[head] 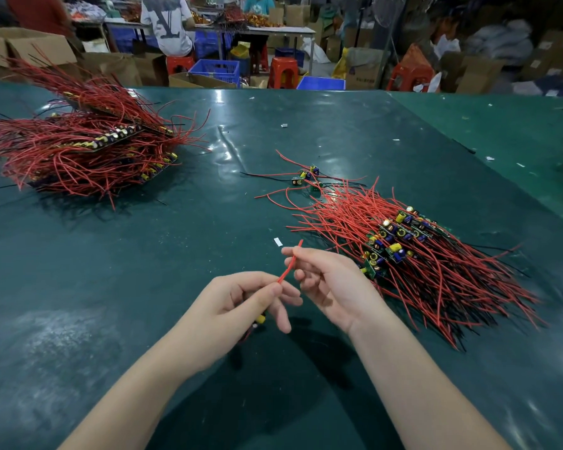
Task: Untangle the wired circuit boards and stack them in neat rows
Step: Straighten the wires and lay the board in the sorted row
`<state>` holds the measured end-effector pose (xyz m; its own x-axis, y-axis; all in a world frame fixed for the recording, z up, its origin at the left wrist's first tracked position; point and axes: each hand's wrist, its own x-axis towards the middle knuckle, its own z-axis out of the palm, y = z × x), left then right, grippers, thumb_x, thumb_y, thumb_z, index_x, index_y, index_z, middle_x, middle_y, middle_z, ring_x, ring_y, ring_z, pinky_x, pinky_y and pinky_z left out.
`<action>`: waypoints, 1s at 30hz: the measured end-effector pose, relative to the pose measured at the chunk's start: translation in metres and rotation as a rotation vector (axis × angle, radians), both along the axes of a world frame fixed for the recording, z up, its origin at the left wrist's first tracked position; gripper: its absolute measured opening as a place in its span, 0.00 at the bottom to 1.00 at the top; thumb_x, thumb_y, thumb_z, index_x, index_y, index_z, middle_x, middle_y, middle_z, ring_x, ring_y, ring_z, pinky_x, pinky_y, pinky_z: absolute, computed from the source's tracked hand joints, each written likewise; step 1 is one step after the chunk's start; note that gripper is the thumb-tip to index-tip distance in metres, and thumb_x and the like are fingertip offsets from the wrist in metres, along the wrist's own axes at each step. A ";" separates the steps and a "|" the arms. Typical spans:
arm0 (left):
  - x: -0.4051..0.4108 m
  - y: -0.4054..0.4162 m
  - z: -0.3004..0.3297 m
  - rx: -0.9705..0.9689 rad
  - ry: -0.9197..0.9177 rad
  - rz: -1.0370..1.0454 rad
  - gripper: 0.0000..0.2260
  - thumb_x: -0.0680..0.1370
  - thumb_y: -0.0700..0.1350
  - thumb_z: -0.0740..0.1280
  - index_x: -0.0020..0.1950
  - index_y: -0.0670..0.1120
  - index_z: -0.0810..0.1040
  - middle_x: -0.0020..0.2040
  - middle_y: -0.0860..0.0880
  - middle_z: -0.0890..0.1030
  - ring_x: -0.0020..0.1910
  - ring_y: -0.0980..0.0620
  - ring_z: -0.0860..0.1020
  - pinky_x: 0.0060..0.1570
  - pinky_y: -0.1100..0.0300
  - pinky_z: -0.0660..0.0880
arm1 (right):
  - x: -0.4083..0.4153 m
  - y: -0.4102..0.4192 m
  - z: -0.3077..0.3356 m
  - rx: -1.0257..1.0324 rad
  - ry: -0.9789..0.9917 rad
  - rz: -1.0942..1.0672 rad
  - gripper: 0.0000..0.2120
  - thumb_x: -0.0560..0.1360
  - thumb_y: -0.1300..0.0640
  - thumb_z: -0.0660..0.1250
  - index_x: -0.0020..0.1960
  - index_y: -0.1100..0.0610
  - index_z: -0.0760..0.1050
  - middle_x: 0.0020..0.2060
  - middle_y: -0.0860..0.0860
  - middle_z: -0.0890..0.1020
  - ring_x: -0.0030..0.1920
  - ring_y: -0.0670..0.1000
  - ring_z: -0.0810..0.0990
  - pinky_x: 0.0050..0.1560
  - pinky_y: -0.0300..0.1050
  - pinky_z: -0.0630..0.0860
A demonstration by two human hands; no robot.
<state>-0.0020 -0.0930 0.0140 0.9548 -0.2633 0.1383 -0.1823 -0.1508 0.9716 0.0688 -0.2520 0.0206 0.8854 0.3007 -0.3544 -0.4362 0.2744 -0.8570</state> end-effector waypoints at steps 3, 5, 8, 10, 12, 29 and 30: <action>0.000 -0.001 0.001 -0.095 0.054 -0.070 0.13 0.80 0.45 0.57 0.57 0.42 0.78 0.38 0.44 0.85 0.56 0.51 0.81 0.55 0.65 0.74 | 0.001 -0.003 0.001 0.018 -0.070 -0.011 0.11 0.76 0.61 0.67 0.38 0.57 0.86 0.34 0.50 0.84 0.27 0.41 0.76 0.24 0.29 0.69; 0.000 0.000 0.001 -0.126 0.079 -0.095 0.14 0.79 0.44 0.57 0.60 0.40 0.75 0.42 0.43 0.86 0.58 0.50 0.80 0.59 0.62 0.73 | 0.001 -0.003 0.002 0.025 -0.095 -0.011 0.10 0.76 0.61 0.67 0.40 0.58 0.86 0.34 0.51 0.84 0.26 0.41 0.75 0.23 0.29 0.67; 0.000 -0.001 0.000 -0.146 0.091 -0.101 0.12 0.80 0.44 0.58 0.60 0.39 0.75 0.43 0.43 0.85 0.58 0.50 0.80 0.58 0.64 0.72 | 0.000 -0.003 0.002 0.003 -0.138 0.001 0.07 0.76 0.61 0.68 0.44 0.58 0.84 0.35 0.52 0.85 0.25 0.41 0.74 0.22 0.29 0.65; 0.001 -0.002 0.000 -0.146 0.095 -0.080 0.11 0.82 0.45 0.58 0.56 0.40 0.76 0.38 0.44 0.85 0.55 0.50 0.82 0.55 0.66 0.73 | -0.002 -0.002 0.002 -0.016 -0.168 0.019 0.06 0.76 0.60 0.68 0.44 0.58 0.84 0.36 0.52 0.85 0.25 0.41 0.74 0.21 0.29 0.64; 0.002 -0.002 0.000 -0.109 0.077 -0.054 0.12 0.80 0.45 0.57 0.53 0.41 0.78 0.36 0.45 0.84 0.51 0.51 0.83 0.53 0.67 0.73 | -0.002 -0.002 0.003 -0.011 -0.177 0.040 0.07 0.76 0.60 0.68 0.42 0.58 0.84 0.36 0.53 0.85 0.24 0.42 0.74 0.20 0.29 0.63; 0.008 0.004 -0.005 0.053 0.017 0.016 0.11 0.83 0.41 0.57 0.47 0.45 0.78 0.40 0.47 0.85 0.50 0.50 0.82 0.56 0.65 0.72 | -0.006 -0.003 0.009 0.266 0.007 0.199 0.07 0.66 0.57 0.70 0.39 0.57 0.85 0.36 0.52 0.84 0.24 0.42 0.74 0.18 0.29 0.63; 0.009 0.004 -0.006 0.048 0.020 0.016 0.11 0.83 0.42 0.57 0.47 0.45 0.78 0.40 0.47 0.85 0.51 0.48 0.82 0.57 0.62 0.73 | -0.006 -0.004 0.010 0.269 0.005 0.187 0.07 0.66 0.57 0.69 0.39 0.57 0.85 0.36 0.52 0.84 0.25 0.42 0.74 0.19 0.29 0.63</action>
<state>0.0065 -0.0891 0.0079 0.9612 -0.2541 0.1071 -0.1605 -0.1997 0.9666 0.0632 -0.2562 0.0302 0.8044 0.5413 -0.2446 -0.5045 0.4051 -0.7625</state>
